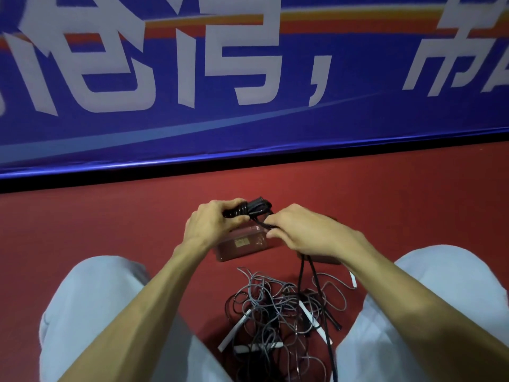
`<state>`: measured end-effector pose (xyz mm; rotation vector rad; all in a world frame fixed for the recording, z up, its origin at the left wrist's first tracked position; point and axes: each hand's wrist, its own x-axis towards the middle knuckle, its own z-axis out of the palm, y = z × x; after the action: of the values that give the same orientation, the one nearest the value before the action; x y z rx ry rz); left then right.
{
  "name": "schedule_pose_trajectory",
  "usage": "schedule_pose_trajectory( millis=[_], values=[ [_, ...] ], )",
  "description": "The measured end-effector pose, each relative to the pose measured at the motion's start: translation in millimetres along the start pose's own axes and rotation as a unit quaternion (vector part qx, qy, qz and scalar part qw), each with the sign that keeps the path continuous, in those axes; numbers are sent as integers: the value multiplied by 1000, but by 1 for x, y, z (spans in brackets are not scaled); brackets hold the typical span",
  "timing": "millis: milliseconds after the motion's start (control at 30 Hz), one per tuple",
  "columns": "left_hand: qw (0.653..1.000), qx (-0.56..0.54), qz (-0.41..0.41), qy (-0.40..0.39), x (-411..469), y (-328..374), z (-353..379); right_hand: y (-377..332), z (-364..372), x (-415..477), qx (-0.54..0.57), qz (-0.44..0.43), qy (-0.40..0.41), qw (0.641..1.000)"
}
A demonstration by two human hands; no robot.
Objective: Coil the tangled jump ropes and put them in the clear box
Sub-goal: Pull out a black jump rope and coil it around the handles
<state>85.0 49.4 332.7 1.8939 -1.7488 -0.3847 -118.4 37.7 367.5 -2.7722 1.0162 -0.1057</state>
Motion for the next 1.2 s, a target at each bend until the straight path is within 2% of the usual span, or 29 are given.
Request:
schedule_pose_trajectory(
  millis=[167,267,333,400,467,633,733,833,967,1033,1100,1200],
  values=[
    [985,39,89,-146,-1,1,4,5,4,-1,-102,-47,103,988],
    [975,-48,136,-168,-4,4,5,12,8,1,-60,-20,206,977],
    [972,-105,145,-155,-6,9,0,17,11,6,12,49,258,965],
    [969,-136,150,-142,-5,9,-4,24,10,10,135,105,245,954],
    [969,-130,155,-143,-5,8,-4,28,7,12,216,118,206,947],
    [968,-61,158,-183,-9,7,2,25,12,15,206,129,212,947],
    [970,-74,142,-183,-14,13,3,24,11,16,212,124,226,943],
    [977,-96,106,-160,-17,20,7,26,7,15,222,118,208,945],
    [980,-79,120,-137,-16,22,12,27,4,13,249,127,190,941],
    [975,-120,120,-146,-14,22,8,29,1,10,352,146,186,906],
    [954,-229,97,-167,-16,26,2,34,-1,8,418,169,209,868],
    [907,-383,64,-165,-19,35,-5,33,-1,11,416,158,232,865]
  ],
)
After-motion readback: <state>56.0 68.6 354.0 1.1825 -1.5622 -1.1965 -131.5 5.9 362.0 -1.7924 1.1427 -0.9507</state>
